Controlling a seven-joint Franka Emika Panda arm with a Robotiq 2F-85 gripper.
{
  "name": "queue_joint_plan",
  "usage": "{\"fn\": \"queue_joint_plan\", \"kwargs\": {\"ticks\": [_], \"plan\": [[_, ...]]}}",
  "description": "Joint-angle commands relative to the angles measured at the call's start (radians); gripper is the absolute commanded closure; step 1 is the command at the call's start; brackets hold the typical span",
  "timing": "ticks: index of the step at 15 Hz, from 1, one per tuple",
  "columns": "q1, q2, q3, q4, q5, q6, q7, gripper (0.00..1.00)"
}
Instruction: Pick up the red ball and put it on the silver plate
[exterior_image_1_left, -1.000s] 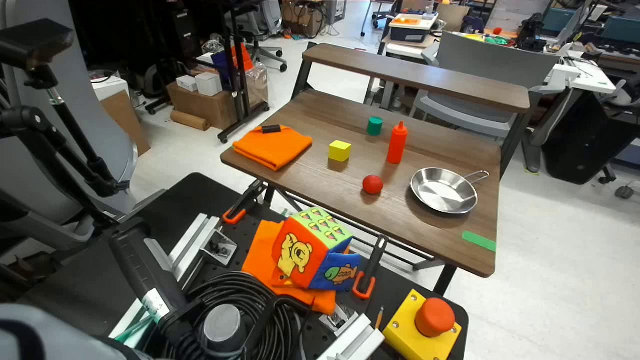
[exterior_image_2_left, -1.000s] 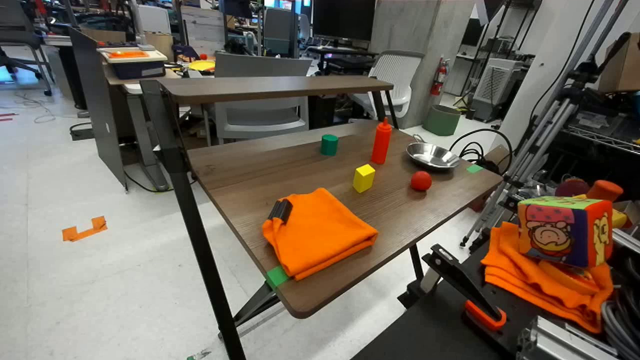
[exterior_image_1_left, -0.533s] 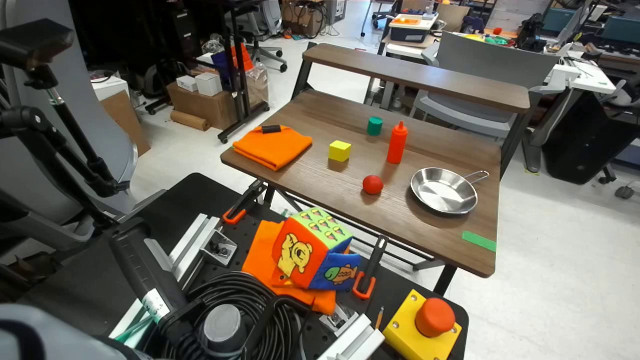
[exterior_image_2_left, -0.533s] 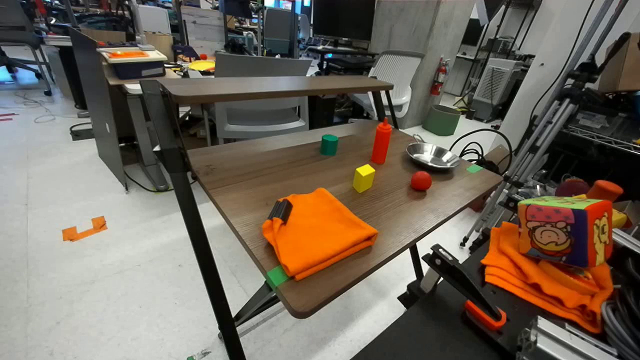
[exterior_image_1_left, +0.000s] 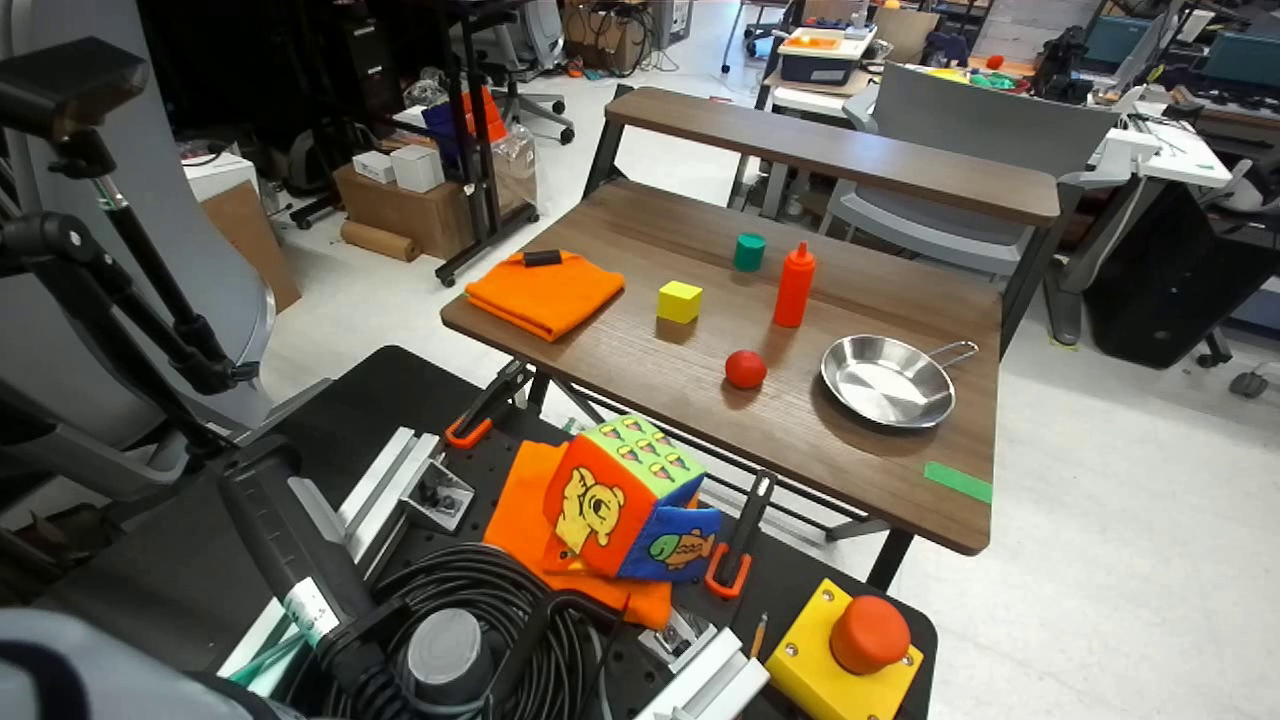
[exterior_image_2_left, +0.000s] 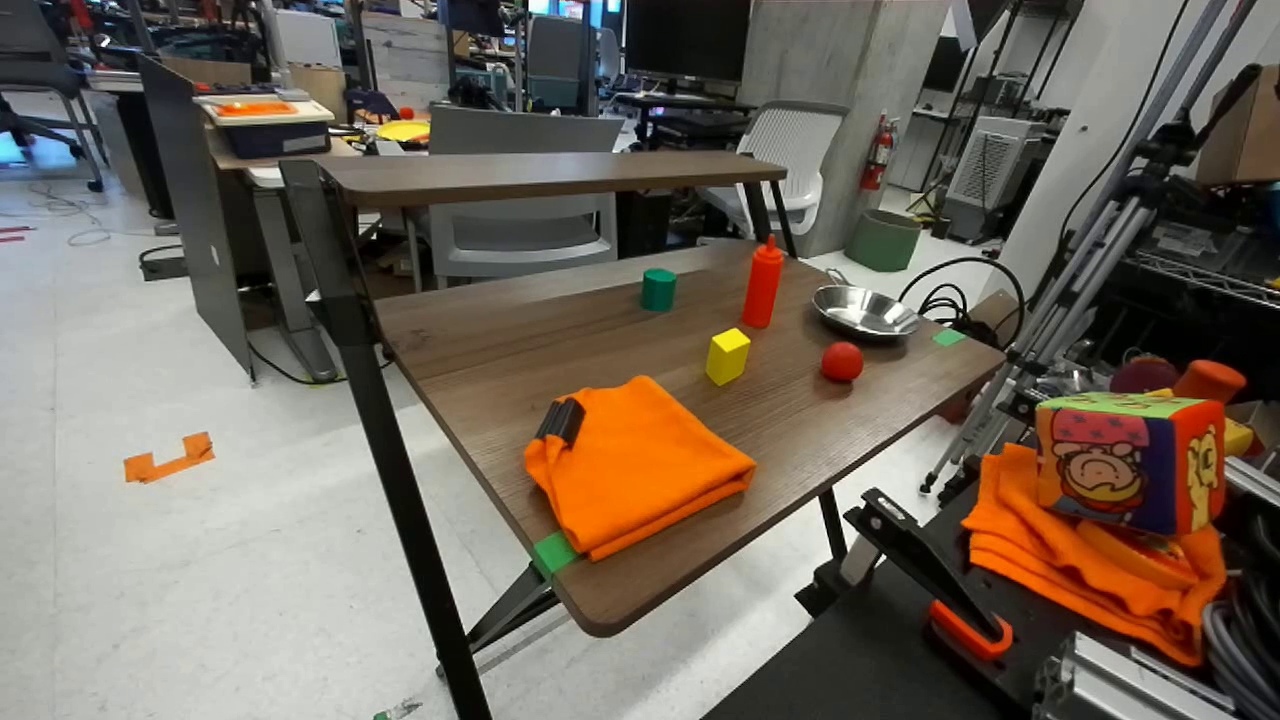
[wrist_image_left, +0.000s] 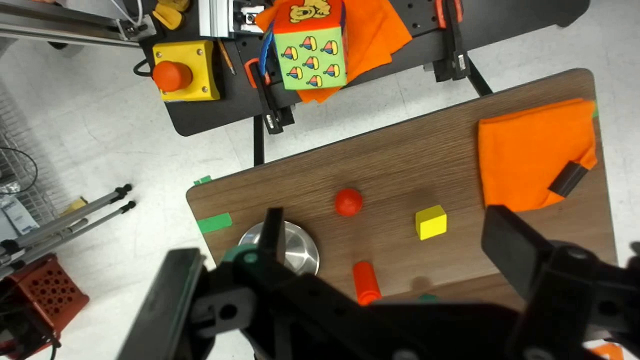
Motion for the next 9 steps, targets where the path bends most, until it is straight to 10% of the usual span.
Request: {"fn": "queue_joint_plan", "kwargs": {"ticks": [1, 9], "plan": [[-0.011, 0.158, 0.003, 0.067, -0.053, 0.020, 0.014, 0.00], [-0.002, 0.436, -0.047, 0.033, -0.112, 0.356, 0.012, 0.00]]}}
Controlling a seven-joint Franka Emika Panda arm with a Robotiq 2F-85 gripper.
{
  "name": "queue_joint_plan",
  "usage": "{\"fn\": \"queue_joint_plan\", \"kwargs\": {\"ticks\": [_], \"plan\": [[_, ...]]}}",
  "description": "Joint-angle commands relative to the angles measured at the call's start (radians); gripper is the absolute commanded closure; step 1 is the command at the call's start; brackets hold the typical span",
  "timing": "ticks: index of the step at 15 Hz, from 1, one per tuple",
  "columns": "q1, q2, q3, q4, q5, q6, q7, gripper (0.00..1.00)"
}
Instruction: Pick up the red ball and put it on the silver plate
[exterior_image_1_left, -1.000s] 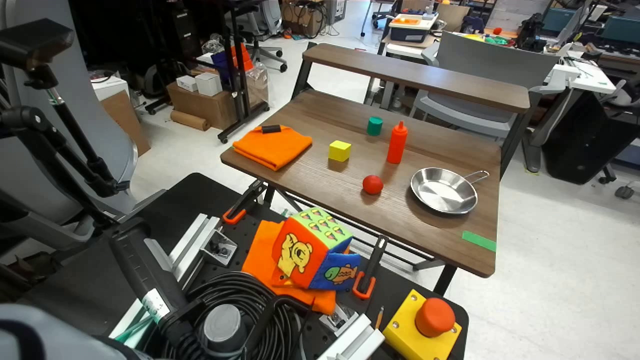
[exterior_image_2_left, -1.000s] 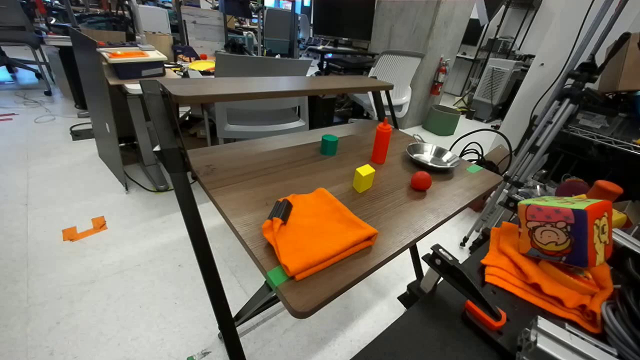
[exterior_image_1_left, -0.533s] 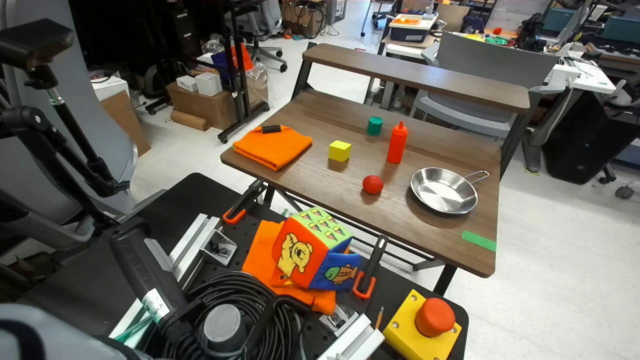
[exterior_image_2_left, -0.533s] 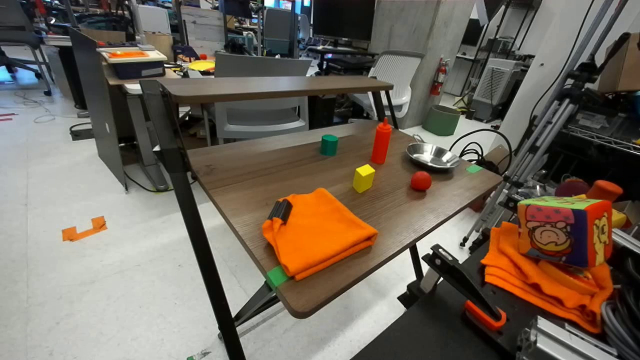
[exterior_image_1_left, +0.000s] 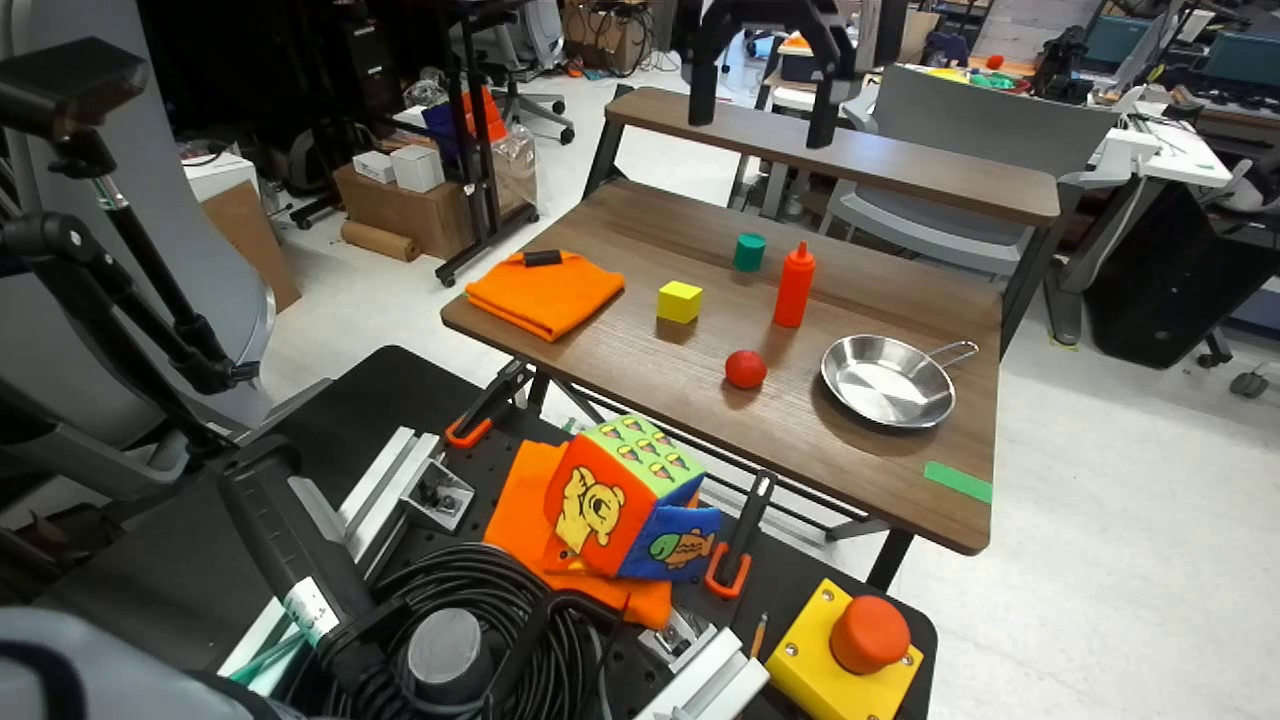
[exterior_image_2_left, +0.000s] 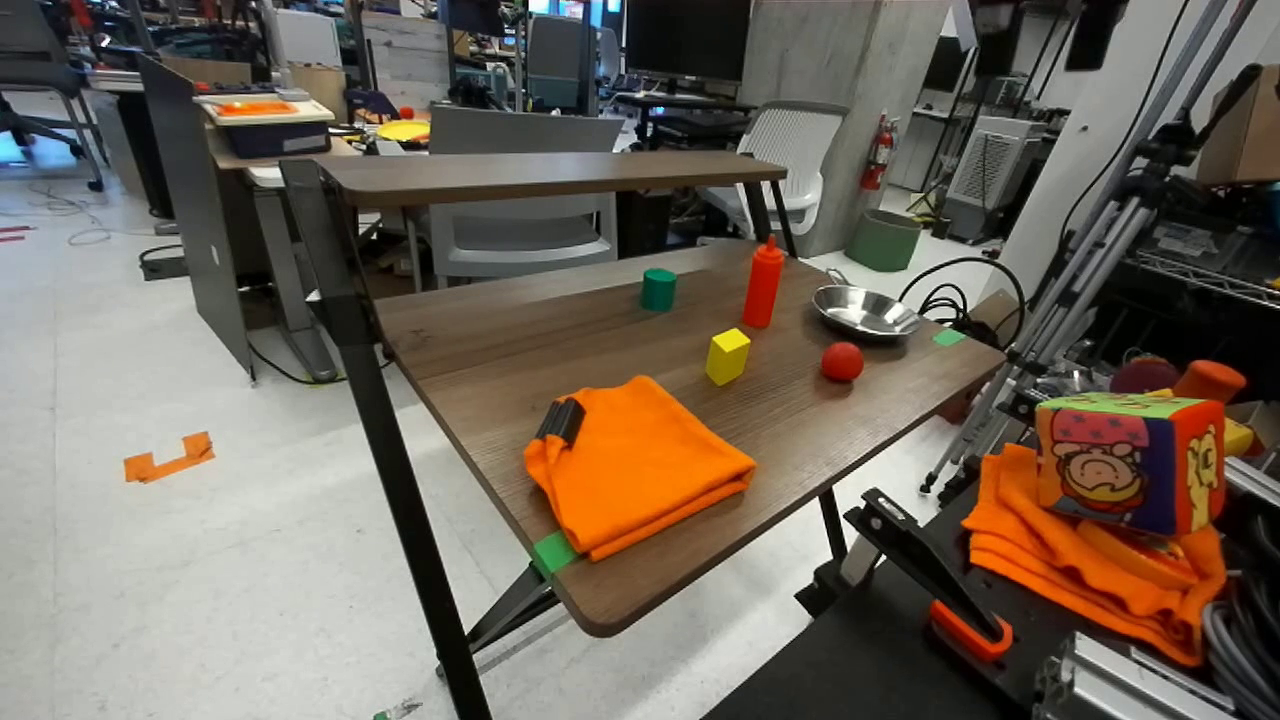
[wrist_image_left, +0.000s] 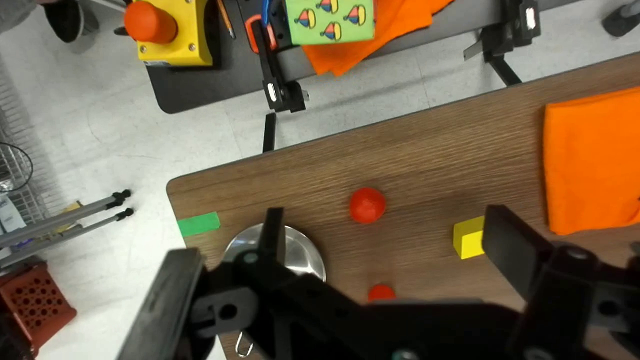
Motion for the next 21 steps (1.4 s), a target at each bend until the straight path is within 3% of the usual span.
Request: {"fn": "queue_joint_plan", "kwargs": {"ticks": [1, 5, 9, 21], "plan": [[0.001, 0.113, -0.024, -0.021, -0.021, 0.206, 0.028, 0.00], [0.009, 0.237, -0.048, -0.047, -0.010, 0.409, 0.027, 0.00], [0.021, 0.351, -0.066, -0.030, 0.000, 0.512, 0.026, 0.00], [0.052, 0.601, -0.107, 0.104, 0.027, 0.516, 0.007, 0.00]]}}
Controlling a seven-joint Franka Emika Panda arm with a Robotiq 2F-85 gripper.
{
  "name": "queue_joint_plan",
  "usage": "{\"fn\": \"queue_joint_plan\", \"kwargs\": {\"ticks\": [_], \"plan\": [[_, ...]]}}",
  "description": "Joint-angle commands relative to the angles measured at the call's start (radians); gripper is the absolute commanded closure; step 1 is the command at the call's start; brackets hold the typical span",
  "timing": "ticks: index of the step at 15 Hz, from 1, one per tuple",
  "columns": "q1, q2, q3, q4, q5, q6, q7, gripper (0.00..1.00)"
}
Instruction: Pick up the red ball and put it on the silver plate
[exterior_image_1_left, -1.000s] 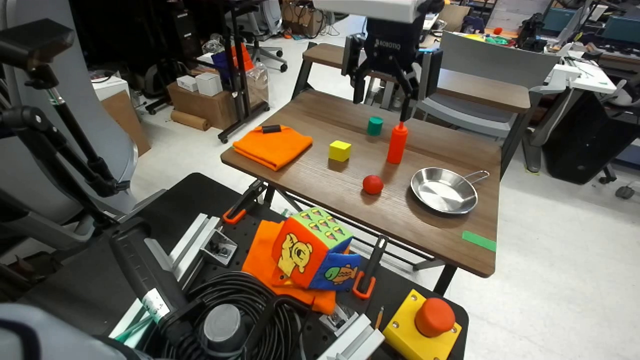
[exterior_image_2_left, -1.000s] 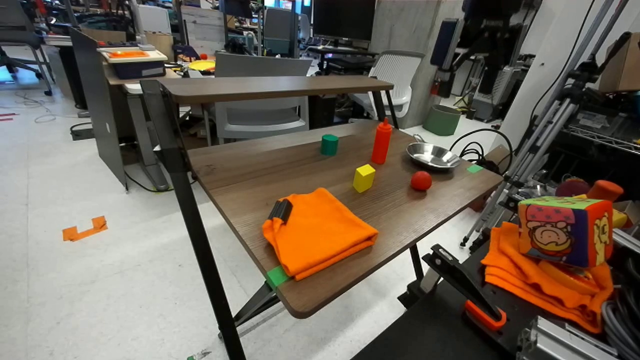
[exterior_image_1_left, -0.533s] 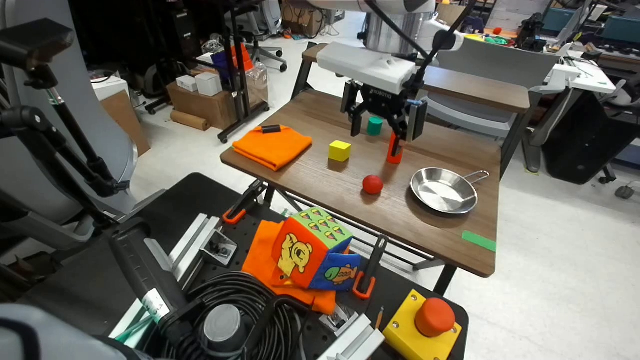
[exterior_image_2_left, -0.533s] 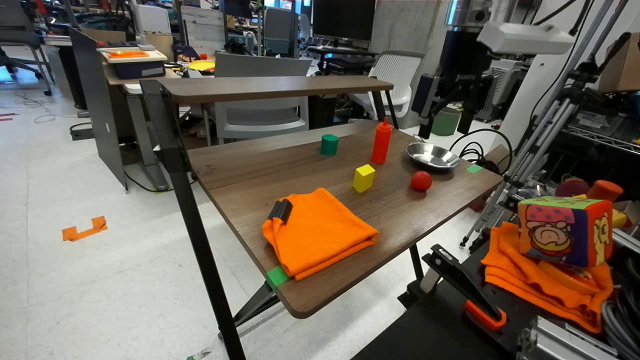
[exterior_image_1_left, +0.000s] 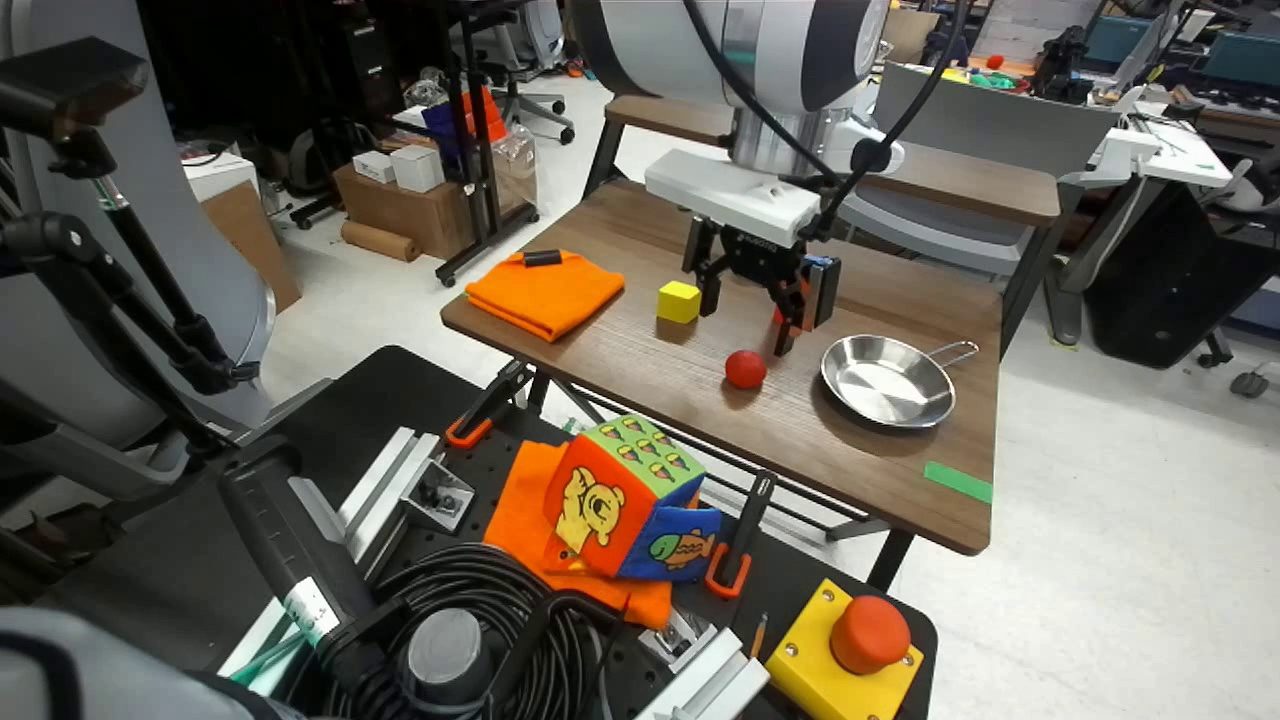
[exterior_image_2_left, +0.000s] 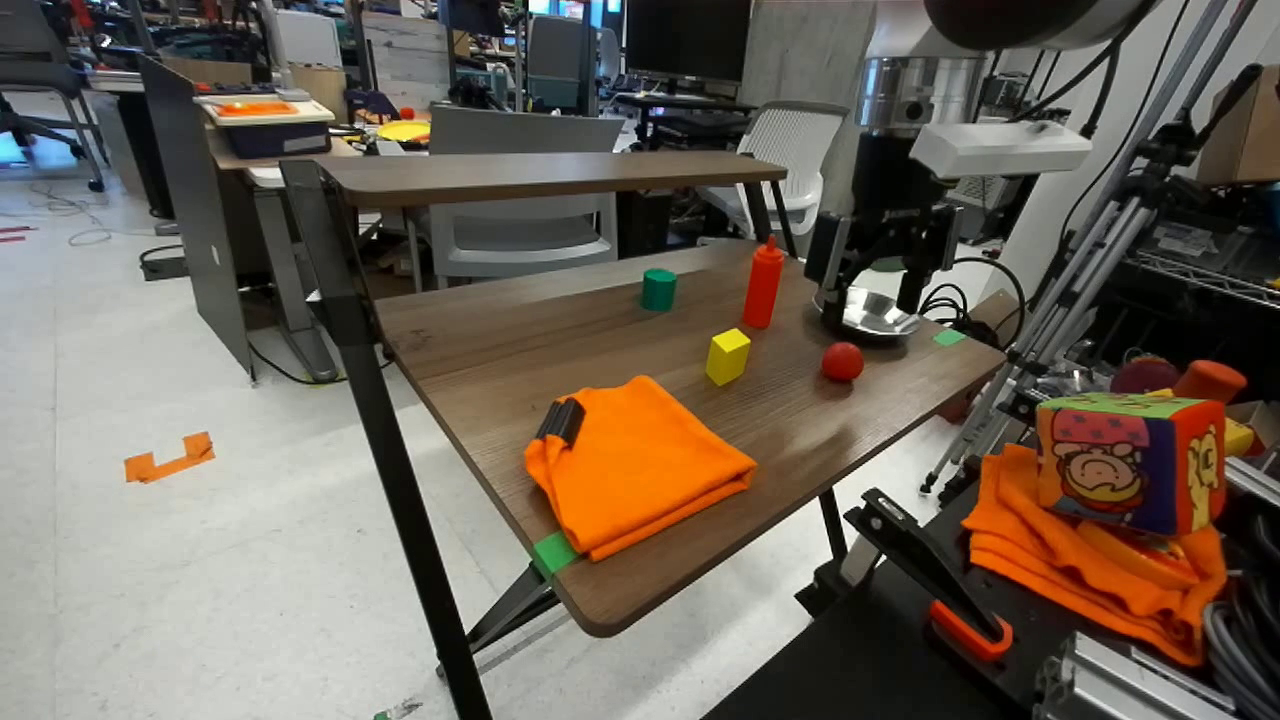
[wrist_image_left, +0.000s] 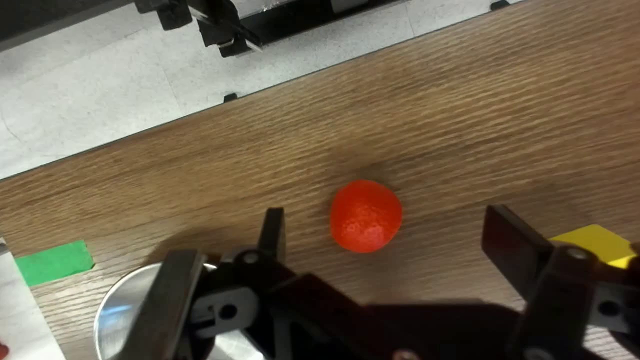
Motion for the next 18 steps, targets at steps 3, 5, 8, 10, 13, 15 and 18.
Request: {"fn": "queue_joint_plan", "kwargs": {"ticks": [3, 5, 8, 10, 13, 15, 18], "plan": [[0.028, 0.130, -0.033, 0.110, 0.028, -0.010, -0.004, 0.00], [0.029, 0.170, -0.036, 0.145, 0.036, -0.022, -0.007, 0.00], [0.037, 0.224, -0.041, 0.195, 0.038, -0.041, -0.006, 0.00], [0.041, 0.253, -0.041, 0.223, 0.043, -0.053, -0.010, 0.25], [0.039, 0.277, -0.034, 0.257, 0.055, -0.088, -0.023, 0.42], [0.039, 0.274, -0.031, 0.270, 0.073, -0.113, -0.029, 0.57], [0.039, 0.247, -0.054, 0.269, 0.083, -0.115, -0.005, 0.79]]}}
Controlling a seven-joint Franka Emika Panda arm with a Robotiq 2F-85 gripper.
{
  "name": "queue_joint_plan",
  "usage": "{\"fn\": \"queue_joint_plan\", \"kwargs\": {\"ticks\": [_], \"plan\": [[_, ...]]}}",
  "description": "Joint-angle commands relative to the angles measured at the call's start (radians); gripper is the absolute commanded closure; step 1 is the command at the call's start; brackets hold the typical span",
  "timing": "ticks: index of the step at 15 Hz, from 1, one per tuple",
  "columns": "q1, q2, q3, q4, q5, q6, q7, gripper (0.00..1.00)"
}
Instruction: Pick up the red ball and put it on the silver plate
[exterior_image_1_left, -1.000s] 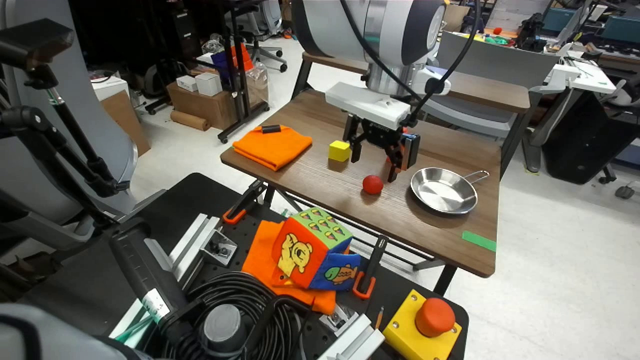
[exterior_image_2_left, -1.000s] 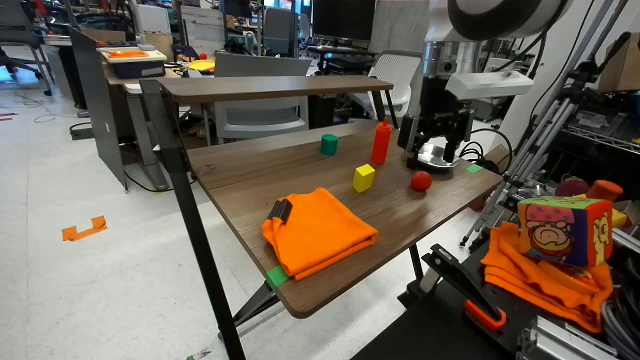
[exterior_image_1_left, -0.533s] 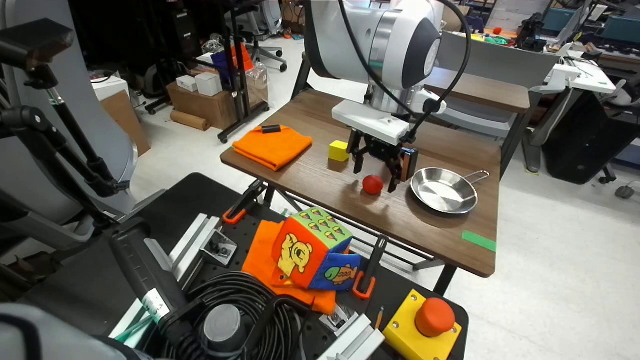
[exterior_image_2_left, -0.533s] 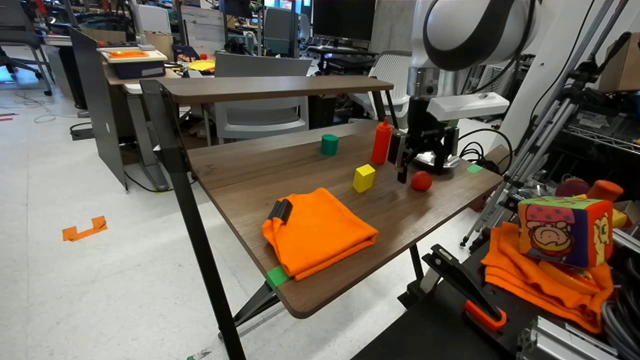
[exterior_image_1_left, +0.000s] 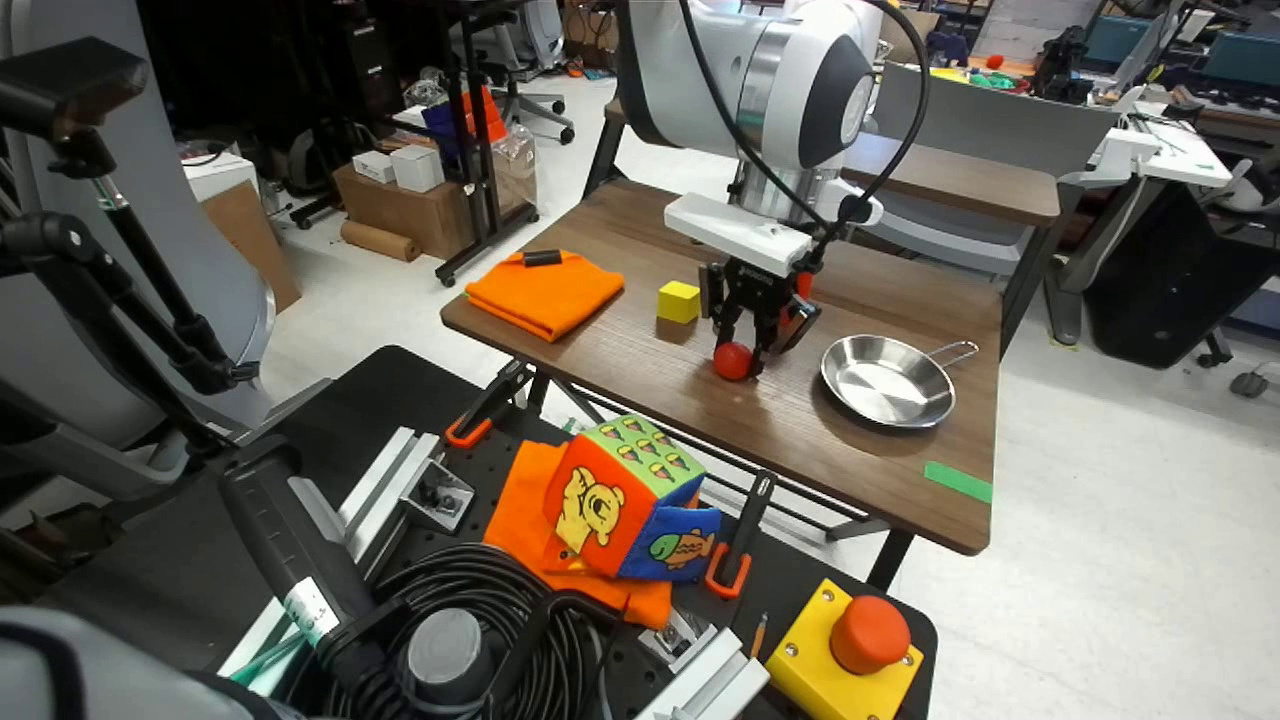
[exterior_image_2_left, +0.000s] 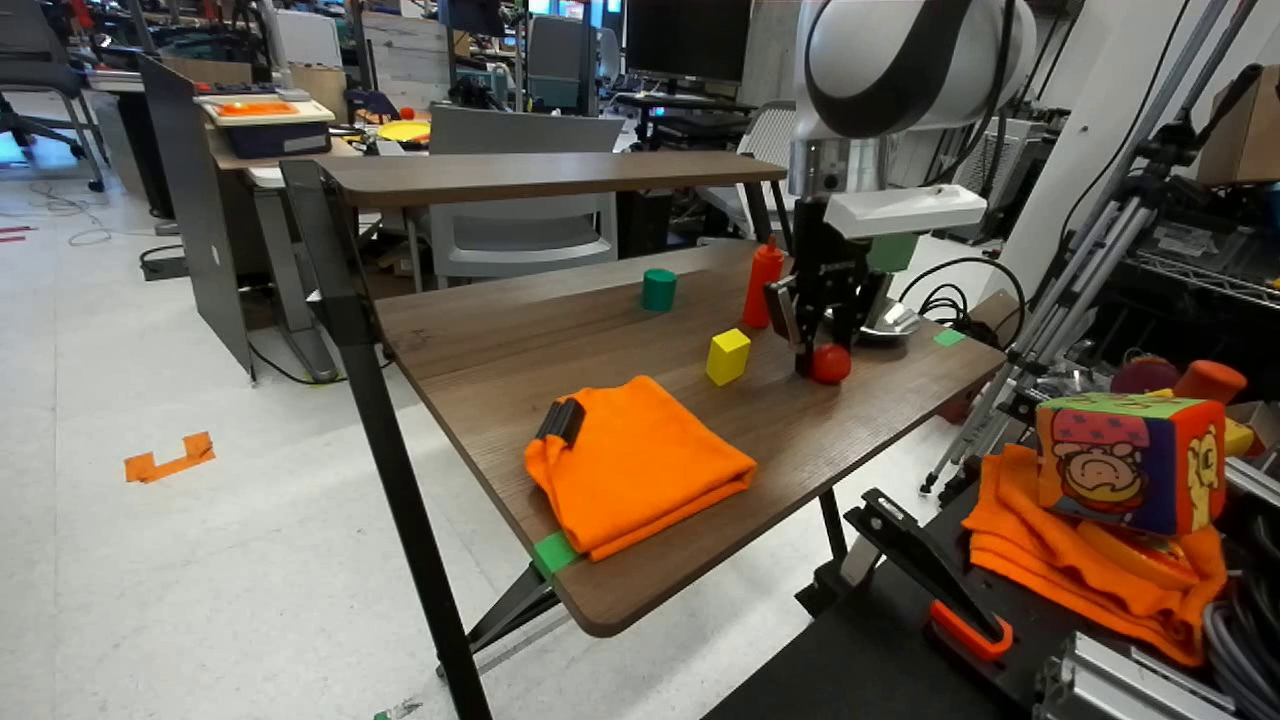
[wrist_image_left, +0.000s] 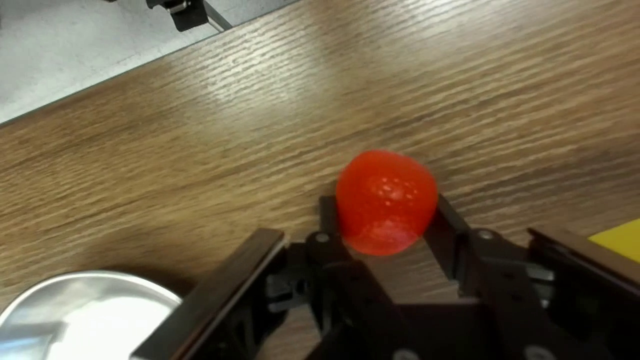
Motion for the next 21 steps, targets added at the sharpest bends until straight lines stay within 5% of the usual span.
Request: {"fn": "queue_joint_plan", "kwargs": {"ticks": [1, 11, 21], "plan": [[0.000, -0.017, -0.039, 0.019, 0.021, -0.018, 0.001, 0.79], [-0.121, -0.104, -0.108, 0.008, 0.078, -0.025, -0.042, 0.79], [-0.153, 0.107, -0.124, 0.339, 0.089, -0.248, -0.018, 0.79]]}}
